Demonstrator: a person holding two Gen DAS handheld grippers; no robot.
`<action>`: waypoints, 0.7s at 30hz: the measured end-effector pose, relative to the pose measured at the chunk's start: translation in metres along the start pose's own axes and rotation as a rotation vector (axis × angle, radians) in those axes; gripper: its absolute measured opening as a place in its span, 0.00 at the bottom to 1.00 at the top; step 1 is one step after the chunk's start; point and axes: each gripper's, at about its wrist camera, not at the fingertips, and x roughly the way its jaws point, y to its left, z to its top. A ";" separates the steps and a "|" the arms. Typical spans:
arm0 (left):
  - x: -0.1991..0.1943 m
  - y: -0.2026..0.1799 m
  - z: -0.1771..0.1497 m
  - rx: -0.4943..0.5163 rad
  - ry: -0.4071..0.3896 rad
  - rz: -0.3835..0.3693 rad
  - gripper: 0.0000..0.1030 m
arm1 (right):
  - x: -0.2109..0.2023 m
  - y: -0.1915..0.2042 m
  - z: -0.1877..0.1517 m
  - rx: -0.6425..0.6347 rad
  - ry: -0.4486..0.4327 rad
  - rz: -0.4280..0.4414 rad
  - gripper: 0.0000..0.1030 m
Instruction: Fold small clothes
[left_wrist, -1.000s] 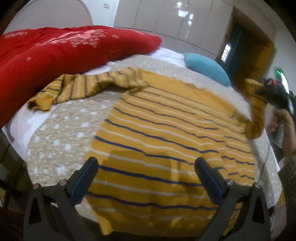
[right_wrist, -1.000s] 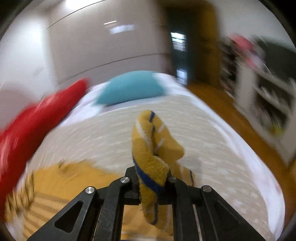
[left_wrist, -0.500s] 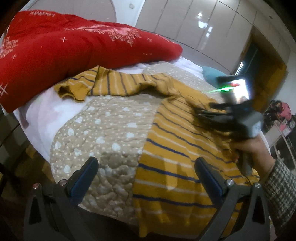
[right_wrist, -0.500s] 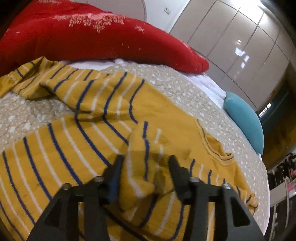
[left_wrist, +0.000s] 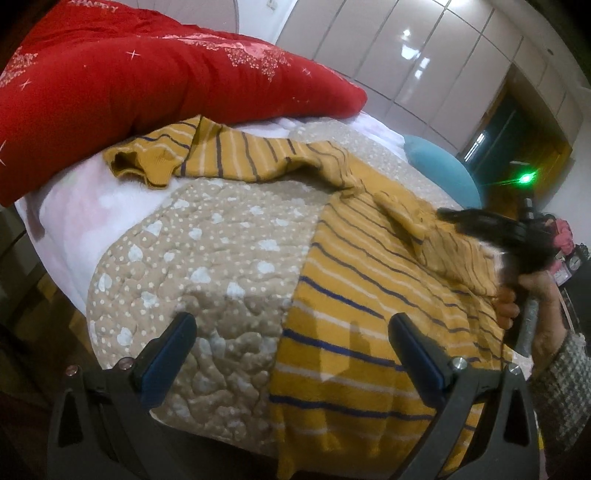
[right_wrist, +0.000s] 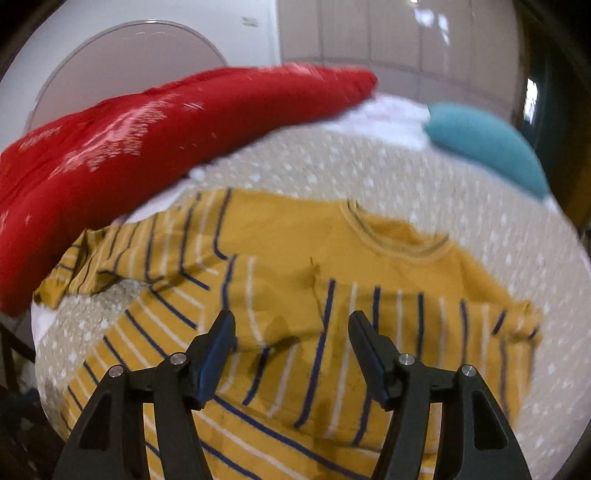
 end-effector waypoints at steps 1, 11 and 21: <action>-0.001 0.001 0.000 -0.001 -0.001 -0.002 1.00 | 0.010 -0.007 0.000 0.050 0.021 0.020 0.66; 0.000 0.011 0.002 -0.031 -0.004 -0.003 1.00 | 0.074 0.020 0.037 0.268 0.137 0.284 0.01; -0.013 0.058 0.006 -0.131 -0.040 0.061 1.00 | 0.048 0.073 0.061 0.164 0.064 0.274 0.31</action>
